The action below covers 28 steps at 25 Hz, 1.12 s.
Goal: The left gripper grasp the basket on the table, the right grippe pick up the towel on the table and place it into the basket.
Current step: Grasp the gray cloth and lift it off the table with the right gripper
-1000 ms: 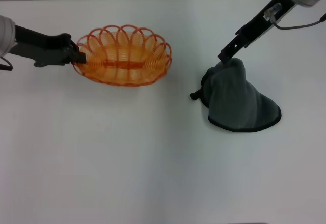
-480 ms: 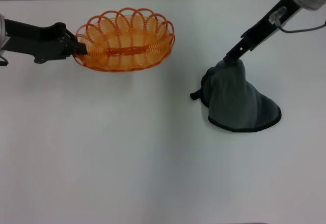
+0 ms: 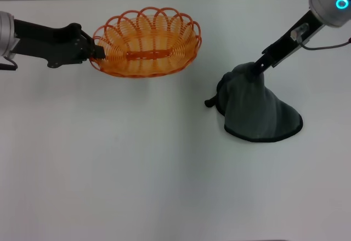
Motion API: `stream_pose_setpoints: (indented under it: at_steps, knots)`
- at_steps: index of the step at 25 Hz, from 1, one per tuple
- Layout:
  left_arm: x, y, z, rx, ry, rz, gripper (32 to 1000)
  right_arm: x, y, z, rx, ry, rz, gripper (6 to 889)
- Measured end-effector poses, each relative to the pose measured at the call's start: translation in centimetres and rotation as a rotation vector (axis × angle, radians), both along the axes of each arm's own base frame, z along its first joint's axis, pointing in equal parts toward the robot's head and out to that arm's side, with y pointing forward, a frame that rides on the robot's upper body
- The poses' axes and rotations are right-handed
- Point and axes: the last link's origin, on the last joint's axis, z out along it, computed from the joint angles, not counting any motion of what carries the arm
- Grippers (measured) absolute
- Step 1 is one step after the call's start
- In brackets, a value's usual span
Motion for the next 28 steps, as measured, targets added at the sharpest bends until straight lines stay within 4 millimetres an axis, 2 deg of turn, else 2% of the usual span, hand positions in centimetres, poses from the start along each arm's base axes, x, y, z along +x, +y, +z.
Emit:
stream_pose_setpoints:
  at_steps: [20,28]
  knots:
    - [0.7,0.2,-0.5,-0.005,-0.004,-0.03,86,2.7,-0.3,-4.0,0.026,-0.007,0.043,753]
    - [0.8,0.3,-0.5,-0.005,-0.003,-0.033,86,3.0,-0.8,-5.3,0.015,-0.007,0.088,751]
